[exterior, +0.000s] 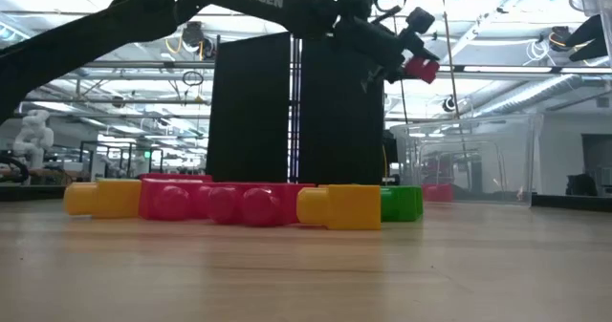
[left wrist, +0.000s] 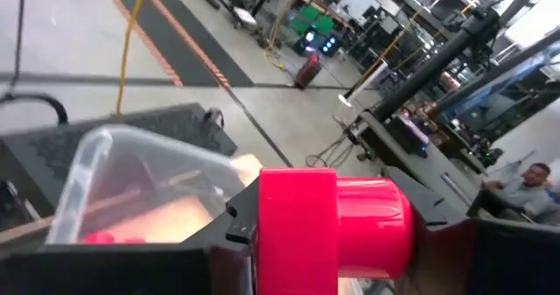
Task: Sort blocks
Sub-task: Put the red game piece into the top transparent bin
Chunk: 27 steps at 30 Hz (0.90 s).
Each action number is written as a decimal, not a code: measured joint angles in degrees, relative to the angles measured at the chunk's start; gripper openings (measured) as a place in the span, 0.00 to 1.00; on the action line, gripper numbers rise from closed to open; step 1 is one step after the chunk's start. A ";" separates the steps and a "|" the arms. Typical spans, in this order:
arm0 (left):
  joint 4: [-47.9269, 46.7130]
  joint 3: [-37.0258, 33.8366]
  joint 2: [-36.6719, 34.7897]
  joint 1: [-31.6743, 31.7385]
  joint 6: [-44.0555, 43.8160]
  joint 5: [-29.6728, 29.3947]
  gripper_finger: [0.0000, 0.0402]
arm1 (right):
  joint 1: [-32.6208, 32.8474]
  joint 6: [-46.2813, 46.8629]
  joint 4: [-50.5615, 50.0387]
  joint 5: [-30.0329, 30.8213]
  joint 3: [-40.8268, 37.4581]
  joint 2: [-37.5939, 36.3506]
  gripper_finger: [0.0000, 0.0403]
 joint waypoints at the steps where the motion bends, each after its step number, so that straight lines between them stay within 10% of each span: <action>1: 0.13 0.02 0.36 -0.05 -0.80 0.17 0.31 | 0.00 0.04 0.01 0.28 0.00 0.00 0.52; 15: 1.28 0.02 1.45 -0.03 -0.07 0.33 0.33 | 0.00 0.37 0.02 0.65 0.00 0.00 0.52; 27: 1.77 0.02 1.45 0.02 -0.03 0.31 0.60 | 0.00 -0.03 0.02 0.61 0.00 0.00 0.52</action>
